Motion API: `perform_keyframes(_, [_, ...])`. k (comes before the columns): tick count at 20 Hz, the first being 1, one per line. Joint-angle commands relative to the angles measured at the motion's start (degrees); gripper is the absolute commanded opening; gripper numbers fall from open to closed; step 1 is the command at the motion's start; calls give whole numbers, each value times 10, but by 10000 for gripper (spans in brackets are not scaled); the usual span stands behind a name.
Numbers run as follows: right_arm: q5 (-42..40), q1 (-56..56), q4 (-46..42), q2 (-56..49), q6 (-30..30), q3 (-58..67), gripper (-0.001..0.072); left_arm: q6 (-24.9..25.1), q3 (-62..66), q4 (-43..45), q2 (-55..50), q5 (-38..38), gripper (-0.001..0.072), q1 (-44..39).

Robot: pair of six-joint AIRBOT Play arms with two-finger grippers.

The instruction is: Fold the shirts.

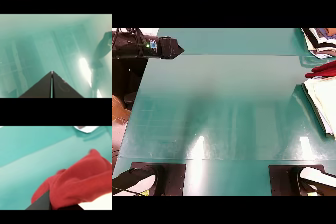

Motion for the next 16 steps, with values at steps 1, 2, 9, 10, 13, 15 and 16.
perform_keyframes(1, [53,-37,-65,37,19,-23,14,0,1,1,0,-8,27,0])
perform_keyframes(2, [53,-50,-73,47,21,-49,14,0,1,1,0,-9,27,0])
perform_keyframes(9, [54,-152,-190,128,21,-268,30,17,1,1,0,-33,27,0])
perform_keyframes(10, [53,-169,-190,132,21,-289,99,17,1,1,0,-33,27,0])
perform_keyframes(13, [65,-212,-189,131,21,-317,155,18,1,1,0,-33,26,0])
perform_keyframes(15, [65,-231,-189,130,21,-315,401,26,1,1,0,-33,27,0])
perform_keyframes(16, [65,-240,-187,130,21,-312,556,26,1,0,0,-33,27,0])
